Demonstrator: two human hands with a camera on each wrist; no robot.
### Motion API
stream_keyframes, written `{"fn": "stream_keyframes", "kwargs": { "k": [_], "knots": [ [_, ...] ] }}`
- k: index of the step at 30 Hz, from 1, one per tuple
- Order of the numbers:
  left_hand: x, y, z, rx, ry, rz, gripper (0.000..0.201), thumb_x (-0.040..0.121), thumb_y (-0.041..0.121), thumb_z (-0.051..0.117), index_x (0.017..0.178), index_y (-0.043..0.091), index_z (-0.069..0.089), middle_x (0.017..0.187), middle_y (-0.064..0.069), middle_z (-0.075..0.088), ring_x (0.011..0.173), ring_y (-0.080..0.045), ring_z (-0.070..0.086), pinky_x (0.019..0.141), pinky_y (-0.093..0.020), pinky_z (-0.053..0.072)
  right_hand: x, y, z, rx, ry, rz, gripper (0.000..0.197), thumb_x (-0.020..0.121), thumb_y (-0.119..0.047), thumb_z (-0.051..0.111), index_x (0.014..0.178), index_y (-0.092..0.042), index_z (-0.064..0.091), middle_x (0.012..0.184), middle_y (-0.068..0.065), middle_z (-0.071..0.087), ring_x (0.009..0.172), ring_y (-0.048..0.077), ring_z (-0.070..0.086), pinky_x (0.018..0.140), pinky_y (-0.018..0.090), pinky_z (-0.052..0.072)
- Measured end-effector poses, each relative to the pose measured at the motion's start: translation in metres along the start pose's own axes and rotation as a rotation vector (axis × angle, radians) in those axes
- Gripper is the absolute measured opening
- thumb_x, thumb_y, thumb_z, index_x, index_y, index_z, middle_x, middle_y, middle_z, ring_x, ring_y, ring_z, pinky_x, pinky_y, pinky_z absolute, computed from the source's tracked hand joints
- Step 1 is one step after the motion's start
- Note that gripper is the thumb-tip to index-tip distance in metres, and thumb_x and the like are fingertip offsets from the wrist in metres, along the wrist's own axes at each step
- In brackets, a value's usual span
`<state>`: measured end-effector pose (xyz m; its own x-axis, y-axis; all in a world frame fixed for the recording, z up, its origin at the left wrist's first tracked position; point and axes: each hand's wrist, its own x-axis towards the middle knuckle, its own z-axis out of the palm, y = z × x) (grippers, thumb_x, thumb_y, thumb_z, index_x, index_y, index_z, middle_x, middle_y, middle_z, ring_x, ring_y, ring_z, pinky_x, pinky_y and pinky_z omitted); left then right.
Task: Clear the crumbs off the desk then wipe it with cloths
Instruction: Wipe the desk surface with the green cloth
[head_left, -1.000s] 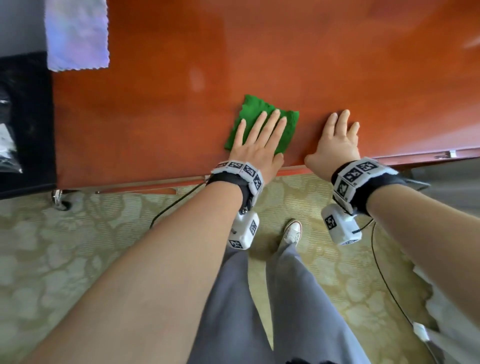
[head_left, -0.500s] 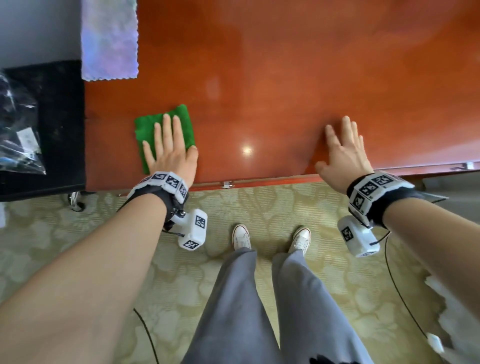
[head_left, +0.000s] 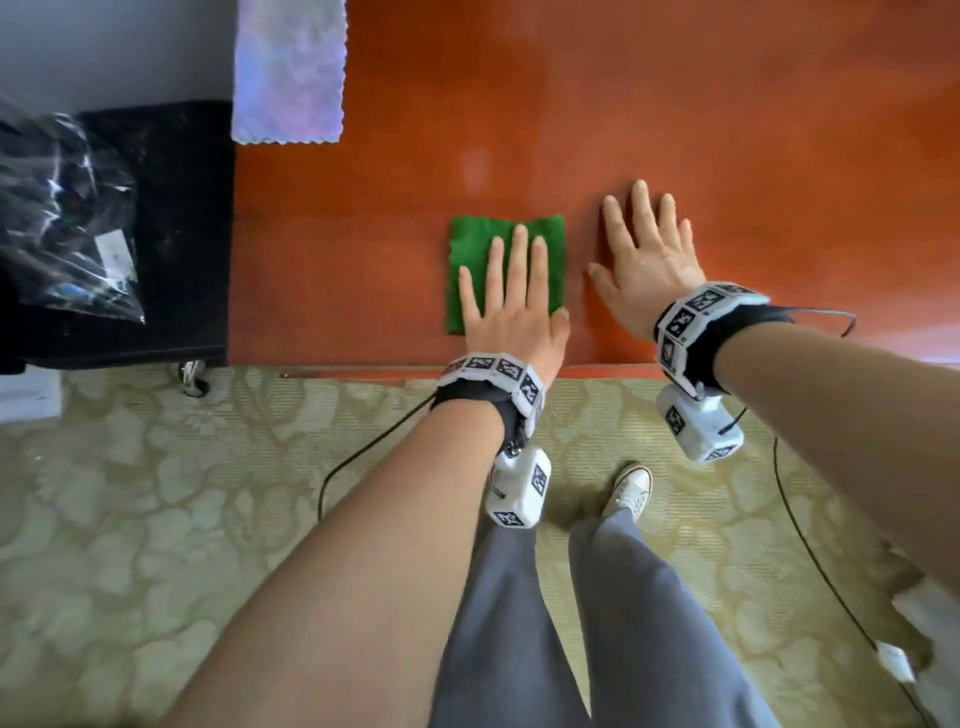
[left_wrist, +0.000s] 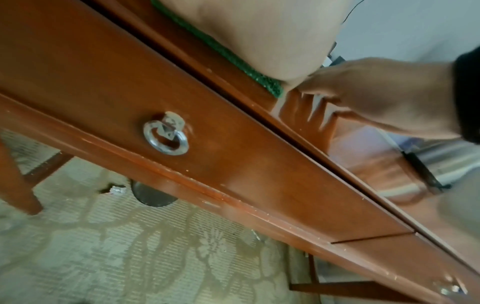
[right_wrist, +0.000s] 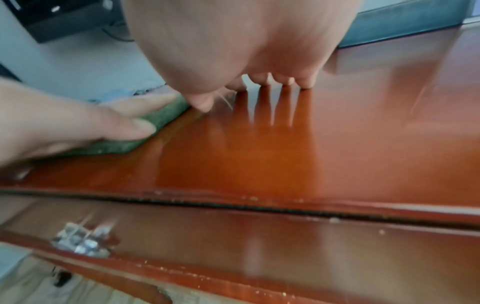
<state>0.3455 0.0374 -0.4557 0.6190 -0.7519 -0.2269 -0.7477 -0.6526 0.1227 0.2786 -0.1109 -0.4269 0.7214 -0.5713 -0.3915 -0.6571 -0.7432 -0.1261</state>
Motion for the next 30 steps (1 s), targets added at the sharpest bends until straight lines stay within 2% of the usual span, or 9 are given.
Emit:
{"fn": "stream_keyframes", "kwargs": {
  "k": [6, 9, 14, 17, 19, 23, 26, 30],
  "knots": [
    [-0.001, -0.040, -0.006, 0.018, -0.001, 0.142, 0.072, 0.097, 0.046, 0.033, 0.159, 0.021, 0.005, 0.166, 0.004, -0.001, 0.153, -0.016, 0.001, 0.122, -0.050, 0.005, 0.000, -0.017, 0.012, -0.086, 0.020, 0.095, 0.079, 0.098, -0.055, 0.030, 0.157, -0.013, -0.003, 0.162, 0.017, -0.010, 0.148, 0.045, -0.002, 0.118, 0.060, 0.008],
    [0.000, -0.080, -0.010, -0.011, 0.002, 0.032, 0.071, 0.097, 0.046, 0.028, 0.159, 0.023, 0.001, 0.166, 0.006, -0.005, 0.152, -0.015, -0.002, 0.122, -0.049, 0.002, 0.002, -0.018, 0.012, -0.116, 0.009, 0.109, 0.083, 0.096, -0.060, 0.028, 0.156, -0.013, -0.005, 0.162, 0.018, -0.011, 0.147, 0.045, -0.003, 0.118, 0.060, 0.009],
    [-0.010, -0.164, -0.017, -0.025, 0.014, -0.234, 0.071, 0.098, 0.045, 0.027, 0.158, 0.024, -0.005, 0.166, 0.006, -0.009, 0.152, -0.015, -0.006, 0.122, -0.049, 0.000, 0.001, -0.018, 0.011, -0.144, -0.011, 0.101, 0.090, 0.093, -0.069, 0.024, 0.156, -0.013, -0.009, 0.162, 0.019, -0.014, 0.148, 0.044, -0.004, 0.117, 0.061, 0.009],
    [-0.014, -0.194, -0.021, -0.024, 0.006, -0.305, 0.070, 0.099, 0.044, 0.027, 0.158, 0.023, -0.005, 0.166, 0.004, -0.010, 0.152, -0.016, -0.006, 0.122, -0.050, 0.000, 0.001, -0.017, 0.011, -0.153, -0.013, 0.098, 0.094, 0.090, -0.072, 0.023, 0.156, -0.013, -0.010, 0.161, 0.019, -0.015, 0.148, 0.045, -0.005, 0.117, 0.061, 0.009],
    [-0.012, -0.193, -0.021, -0.026, 0.016, -0.332, 0.070, 0.099, 0.043, 0.027, 0.158, 0.022, -0.005, 0.166, 0.003, -0.010, 0.152, -0.018, -0.006, 0.122, -0.052, 0.000, 0.002, -0.017, 0.012, -0.159, -0.009, 0.100, 0.095, 0.089, -0.073, 0.021, 0.155, -0.013, -0.011, 0.161, 0.019, -0.016, 0.148, 0.045, -0.005, 0.117, 0.061, 0.010],
    [0.001, -0.160, -0.022, -0.054, 0.016, -0.386, 0.072, 0.100, 0.043, 0.026, 0.158, 0.018, -0.008, 0.165, 0.000, -0.014, 0.152, -0.021, -0.010, 0.121, -0.054, -0.002, 0.002, -0.017, 0.015, -0.161, 0.016, 0.099, 0.095, 0.089, -0.073, 0.019, 0.156, -0.012, -0.010, 0.161, 0.020, -0.014, 0.147, 0.045, -0.004, 0.117, 0.062, 0.011],
    [0.017, -0.120, -0.023, -0.024, -0.005, -0.239, 0.072, 0.099, 0.045, 0.025, 0.158, 0.019, -0.009, 0.165, 0.001, -0.014, 0.152, -0.021, -0.011, 0.121, -0.054, -0.002, 0.001, -0.018, 0.017, -0.167, 0.035, 0.102, 0.094, 0.089, -0.073, 0.019, 0.156, -0.012, -0.010, 0.161, 0.020, -0.013, 0.147, 0.046, -0.003, 0.117, 0.062, 0.011],
    [0.042, -0.057, -0.021, -0.015, -0.019, -0.057, 0.075, 0.097, 0.045, 0.033, 0.159, 0.020, -0.002, 0.166, 0.003, -0.006, 0.152, -0.019, -0.004, 0.120, -0.055, 0.000, 0.000, -0.019, 0.018, -0.168, 0.052, 0.103, 0.095, 0.088, -0.073, 0.016, 0.156, -0.011, -0.007, 0.161, 0.021, -0.010, 0.147, 0.046, -0.001, 0.116, 0.062, 0.012]
  ]
}}
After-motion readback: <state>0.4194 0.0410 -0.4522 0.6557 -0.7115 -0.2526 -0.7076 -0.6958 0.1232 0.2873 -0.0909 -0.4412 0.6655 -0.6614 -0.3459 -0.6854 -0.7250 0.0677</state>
